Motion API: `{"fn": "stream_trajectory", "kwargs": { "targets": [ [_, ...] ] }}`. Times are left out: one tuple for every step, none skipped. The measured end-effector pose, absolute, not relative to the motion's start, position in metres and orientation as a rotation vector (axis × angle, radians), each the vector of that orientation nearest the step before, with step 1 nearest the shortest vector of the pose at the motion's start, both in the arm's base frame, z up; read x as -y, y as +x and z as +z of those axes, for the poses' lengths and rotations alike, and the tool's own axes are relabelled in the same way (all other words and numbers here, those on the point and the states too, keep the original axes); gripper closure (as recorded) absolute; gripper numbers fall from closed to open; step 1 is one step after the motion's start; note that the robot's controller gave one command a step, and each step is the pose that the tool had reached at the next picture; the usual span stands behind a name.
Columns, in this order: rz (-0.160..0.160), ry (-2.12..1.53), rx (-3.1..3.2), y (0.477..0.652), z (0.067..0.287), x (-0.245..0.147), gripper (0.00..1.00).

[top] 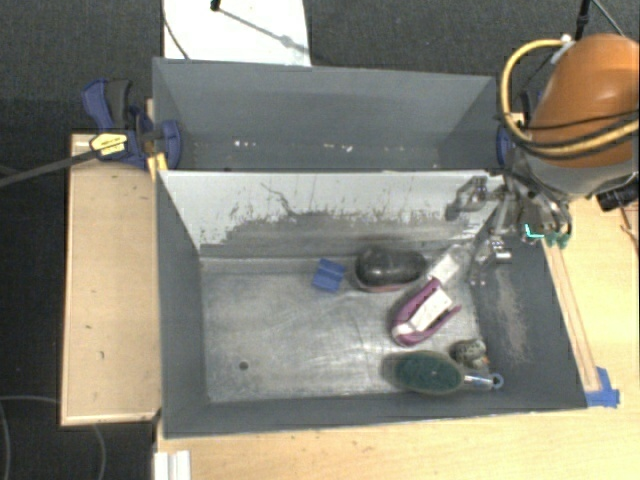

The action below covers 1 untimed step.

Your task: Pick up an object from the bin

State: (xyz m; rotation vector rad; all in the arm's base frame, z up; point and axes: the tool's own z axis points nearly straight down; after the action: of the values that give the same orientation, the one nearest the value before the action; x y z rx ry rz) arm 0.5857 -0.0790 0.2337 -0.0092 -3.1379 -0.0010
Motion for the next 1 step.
{"fn": "stream_trajectory", "kwargs": {
  "targets": [
    [0.006, 0.234, 3.138, 0.5665, 0.0913, 0.0643, 0.00]
  ]
}}
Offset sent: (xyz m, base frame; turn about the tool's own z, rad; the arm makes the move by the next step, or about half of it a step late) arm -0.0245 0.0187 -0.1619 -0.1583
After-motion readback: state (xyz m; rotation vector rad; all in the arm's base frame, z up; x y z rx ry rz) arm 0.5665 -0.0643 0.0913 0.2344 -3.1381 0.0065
